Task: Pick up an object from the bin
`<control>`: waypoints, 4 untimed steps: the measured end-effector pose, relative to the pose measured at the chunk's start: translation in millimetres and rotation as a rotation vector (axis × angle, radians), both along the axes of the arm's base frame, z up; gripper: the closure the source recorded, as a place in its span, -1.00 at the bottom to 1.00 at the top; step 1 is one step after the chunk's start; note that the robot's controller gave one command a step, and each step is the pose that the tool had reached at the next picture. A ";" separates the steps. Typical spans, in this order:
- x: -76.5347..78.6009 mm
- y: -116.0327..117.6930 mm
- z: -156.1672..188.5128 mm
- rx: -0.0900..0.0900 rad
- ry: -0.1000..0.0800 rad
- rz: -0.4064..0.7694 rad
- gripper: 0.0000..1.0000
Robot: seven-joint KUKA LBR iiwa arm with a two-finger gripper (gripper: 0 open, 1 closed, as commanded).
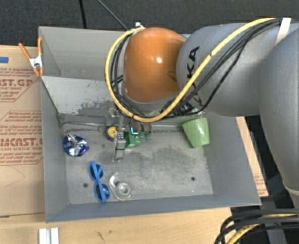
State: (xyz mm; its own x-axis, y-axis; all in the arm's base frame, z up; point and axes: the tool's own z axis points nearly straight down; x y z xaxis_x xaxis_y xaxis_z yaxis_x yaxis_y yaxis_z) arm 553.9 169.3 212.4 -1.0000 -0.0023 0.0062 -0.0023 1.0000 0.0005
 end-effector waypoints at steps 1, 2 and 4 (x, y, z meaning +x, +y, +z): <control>19.7 73.5 -147.1 0.001 -0.004 -0.115 -1.00; 13.8 65.7 -112.0 0.001 -0.008 -0.276 -1.00; -17.7 75.1 -142.4 -0.005 -0.011 -0.214 -1.00</control>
Offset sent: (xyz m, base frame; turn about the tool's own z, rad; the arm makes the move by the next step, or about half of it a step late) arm 0.0213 0.0708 -0.1424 0.1182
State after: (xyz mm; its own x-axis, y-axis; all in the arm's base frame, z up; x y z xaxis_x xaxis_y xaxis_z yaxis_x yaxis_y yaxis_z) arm 536.1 244.4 70.0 -0.9777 0.2099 -0.0048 0.2099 0.9777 -0.0038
